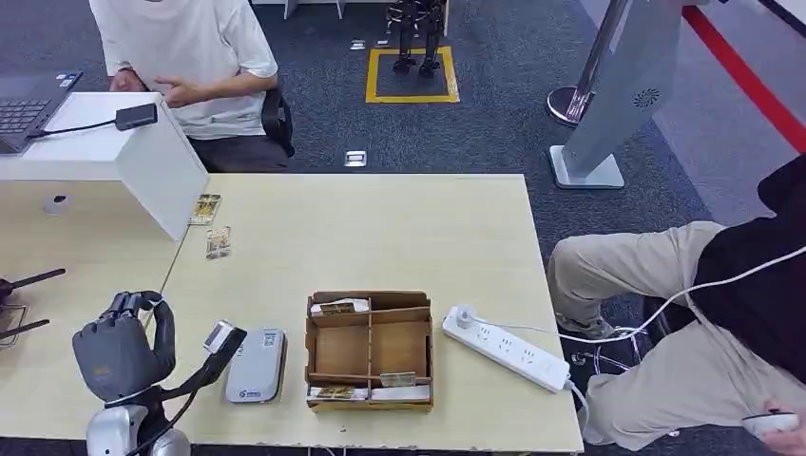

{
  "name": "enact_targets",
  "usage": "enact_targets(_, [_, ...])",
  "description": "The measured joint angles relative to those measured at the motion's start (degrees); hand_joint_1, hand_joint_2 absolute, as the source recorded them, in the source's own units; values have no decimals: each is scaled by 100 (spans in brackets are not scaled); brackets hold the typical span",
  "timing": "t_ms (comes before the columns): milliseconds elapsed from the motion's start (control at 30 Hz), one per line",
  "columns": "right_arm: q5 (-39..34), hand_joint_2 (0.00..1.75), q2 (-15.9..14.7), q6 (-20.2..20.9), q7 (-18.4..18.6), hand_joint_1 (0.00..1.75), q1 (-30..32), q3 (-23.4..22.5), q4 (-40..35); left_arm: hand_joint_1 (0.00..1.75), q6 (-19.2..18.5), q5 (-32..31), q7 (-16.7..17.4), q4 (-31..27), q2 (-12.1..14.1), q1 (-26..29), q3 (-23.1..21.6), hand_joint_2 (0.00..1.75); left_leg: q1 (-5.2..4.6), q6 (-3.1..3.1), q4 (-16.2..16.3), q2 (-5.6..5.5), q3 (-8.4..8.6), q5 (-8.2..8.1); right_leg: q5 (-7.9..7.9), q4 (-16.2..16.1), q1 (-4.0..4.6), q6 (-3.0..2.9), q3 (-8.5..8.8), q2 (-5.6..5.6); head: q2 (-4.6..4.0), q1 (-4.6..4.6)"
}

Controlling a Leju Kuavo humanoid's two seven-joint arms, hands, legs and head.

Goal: Pass the card to the sensor for recognition and then transmit it.

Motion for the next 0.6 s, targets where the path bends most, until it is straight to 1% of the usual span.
enact_targets(233, [-42,175,0,26,-2,0,0,0,2,175,0,-11,-52,28,35,171,81,175,0,0,0,0,-1,0,0,0,0,0,0,0,0,0])
enact_targets(600, [-74,175,0,17,-2,0,1,-15,2,175,0,-131,-83,136,33,267,98,175,0,0,0,-1,0,0,0,0,0,0,0,-1,0,0])
